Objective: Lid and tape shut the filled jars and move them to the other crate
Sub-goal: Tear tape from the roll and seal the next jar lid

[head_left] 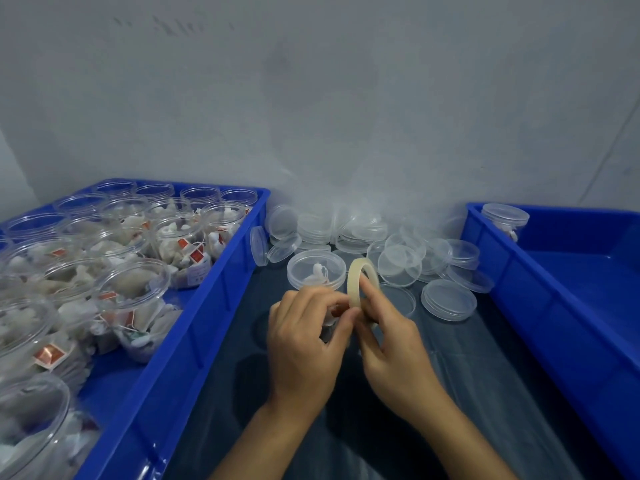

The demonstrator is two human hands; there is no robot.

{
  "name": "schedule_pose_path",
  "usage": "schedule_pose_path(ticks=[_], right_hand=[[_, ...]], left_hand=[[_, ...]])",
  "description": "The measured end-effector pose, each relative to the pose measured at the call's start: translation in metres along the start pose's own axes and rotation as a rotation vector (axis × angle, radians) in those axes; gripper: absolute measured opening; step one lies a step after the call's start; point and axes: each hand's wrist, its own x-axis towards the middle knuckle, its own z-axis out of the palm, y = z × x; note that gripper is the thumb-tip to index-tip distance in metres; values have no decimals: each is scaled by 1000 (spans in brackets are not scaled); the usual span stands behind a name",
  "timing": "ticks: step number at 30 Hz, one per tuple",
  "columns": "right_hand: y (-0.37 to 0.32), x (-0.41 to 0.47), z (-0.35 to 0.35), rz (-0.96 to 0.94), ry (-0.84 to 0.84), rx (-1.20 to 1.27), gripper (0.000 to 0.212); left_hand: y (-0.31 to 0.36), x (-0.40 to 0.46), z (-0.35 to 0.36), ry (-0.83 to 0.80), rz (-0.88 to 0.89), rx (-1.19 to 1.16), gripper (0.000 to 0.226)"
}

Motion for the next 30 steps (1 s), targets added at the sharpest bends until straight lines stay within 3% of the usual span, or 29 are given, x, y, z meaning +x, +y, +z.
schedule_pose_path(ticks=[3,11,23,30], right_hand=[[-3,-1,-2,-11,-2,-41,73],[0,-2,1,6,-8,-238,69],[8,-3,-1,-102,-74,-428,88],[7,-3,1,-117,-88,-453,80]], left_hand=[[1,-1,1,5,-19,-4,24],[4,-3,2,27,-24,22,8],[12,2,-1,-57,-441,-194,13],[14,2,0,-99,-485,-233,9]])
